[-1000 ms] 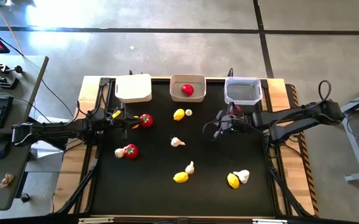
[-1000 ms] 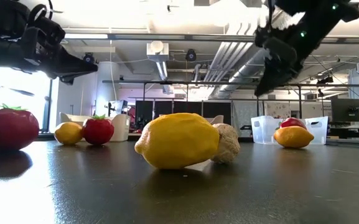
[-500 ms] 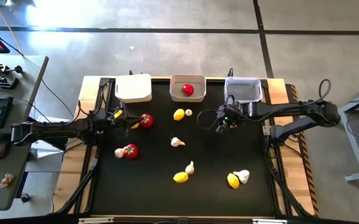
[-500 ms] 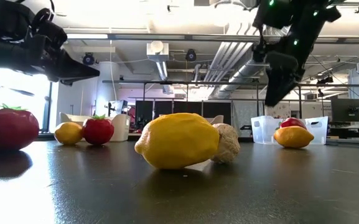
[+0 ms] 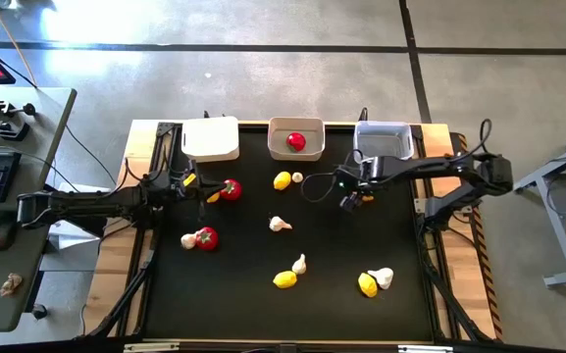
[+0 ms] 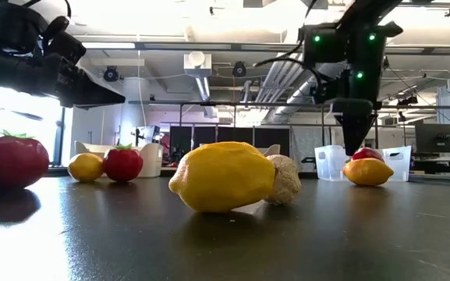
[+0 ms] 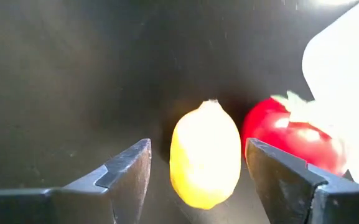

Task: Sort produce into baskets
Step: Put the top right lemon into the transparent bin

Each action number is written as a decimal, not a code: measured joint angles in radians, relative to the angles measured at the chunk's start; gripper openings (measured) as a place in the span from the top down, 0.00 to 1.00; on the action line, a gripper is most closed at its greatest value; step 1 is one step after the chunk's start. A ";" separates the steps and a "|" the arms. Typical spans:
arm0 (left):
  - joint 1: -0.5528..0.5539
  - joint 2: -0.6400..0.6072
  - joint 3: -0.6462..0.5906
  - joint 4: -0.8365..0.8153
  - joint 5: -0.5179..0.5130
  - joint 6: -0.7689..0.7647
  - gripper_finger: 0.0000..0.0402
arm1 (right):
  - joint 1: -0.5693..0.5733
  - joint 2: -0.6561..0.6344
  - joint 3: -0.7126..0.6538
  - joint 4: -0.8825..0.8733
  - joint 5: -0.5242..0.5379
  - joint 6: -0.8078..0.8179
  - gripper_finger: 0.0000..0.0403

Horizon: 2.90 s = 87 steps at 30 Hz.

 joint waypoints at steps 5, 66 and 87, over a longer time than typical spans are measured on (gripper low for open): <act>0.000 0.000 0.000 0.000 0.000 -0.016 1.00 | -0.015 0.053 0.016 -0.032 0.000 0.017 0.37; -0.001 0.000 0.000 -0.022 0.011 -0.072 1.00 | -0.648 0.172 0.247 0.094 0.083 -1.009 0.50; -0.002 0.000 0.000 -0.029 0.012 -0.053 1.00 | -0.649 0.173 0.116 0.281 0.061 -1.092 0.50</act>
